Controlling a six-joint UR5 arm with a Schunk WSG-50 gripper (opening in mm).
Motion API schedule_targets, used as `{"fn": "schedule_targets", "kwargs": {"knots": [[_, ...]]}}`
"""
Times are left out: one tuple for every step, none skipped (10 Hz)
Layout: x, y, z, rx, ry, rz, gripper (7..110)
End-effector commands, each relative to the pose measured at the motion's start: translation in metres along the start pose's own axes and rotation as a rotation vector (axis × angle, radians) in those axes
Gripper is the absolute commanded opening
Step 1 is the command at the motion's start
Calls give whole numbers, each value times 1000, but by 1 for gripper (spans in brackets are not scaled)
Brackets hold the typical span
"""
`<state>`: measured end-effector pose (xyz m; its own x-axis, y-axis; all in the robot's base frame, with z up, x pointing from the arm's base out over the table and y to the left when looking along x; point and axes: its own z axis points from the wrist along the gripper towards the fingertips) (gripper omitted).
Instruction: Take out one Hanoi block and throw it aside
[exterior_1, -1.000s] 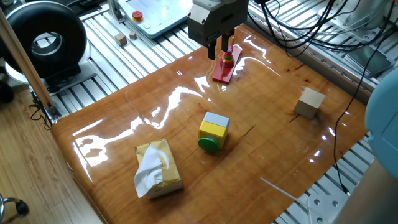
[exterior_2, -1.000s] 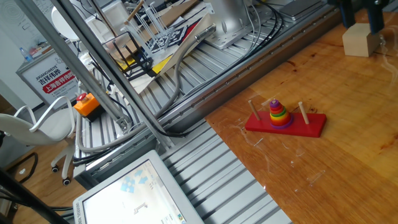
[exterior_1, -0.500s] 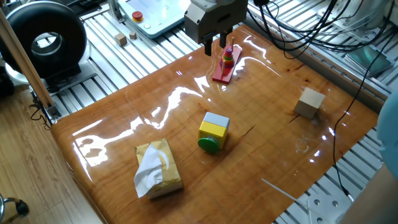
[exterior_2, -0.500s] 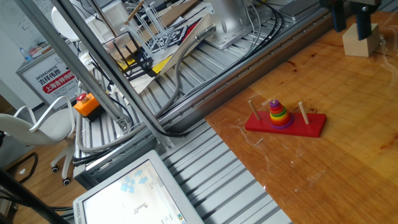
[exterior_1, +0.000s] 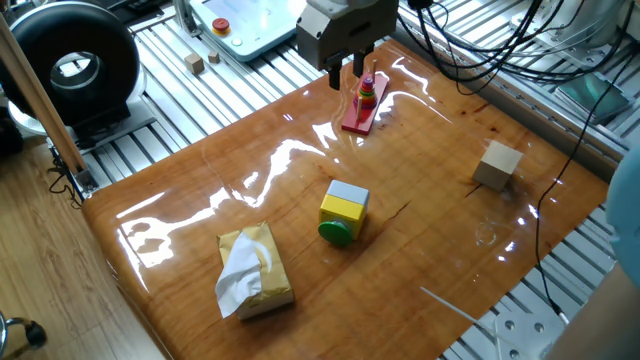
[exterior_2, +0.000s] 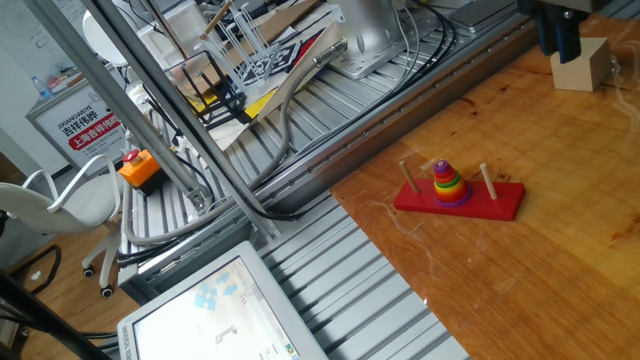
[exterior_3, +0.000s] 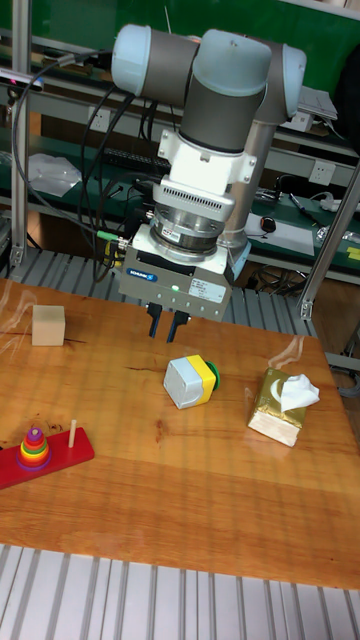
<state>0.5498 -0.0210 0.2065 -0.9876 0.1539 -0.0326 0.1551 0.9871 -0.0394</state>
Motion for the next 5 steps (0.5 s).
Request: {"fn": "schedule_targets", "kwargs": {"knots": [[-6, 0, -2, -17, 5, -4, 22], [-10, -4, -4, -21, 16, -18, 22], [-17, -11, -11, -32, 41, -41, 22], [-23, -21, -20, -42, 65, -63, 22], [-29, -32, -28, -44, 77, -81, 22]]}}
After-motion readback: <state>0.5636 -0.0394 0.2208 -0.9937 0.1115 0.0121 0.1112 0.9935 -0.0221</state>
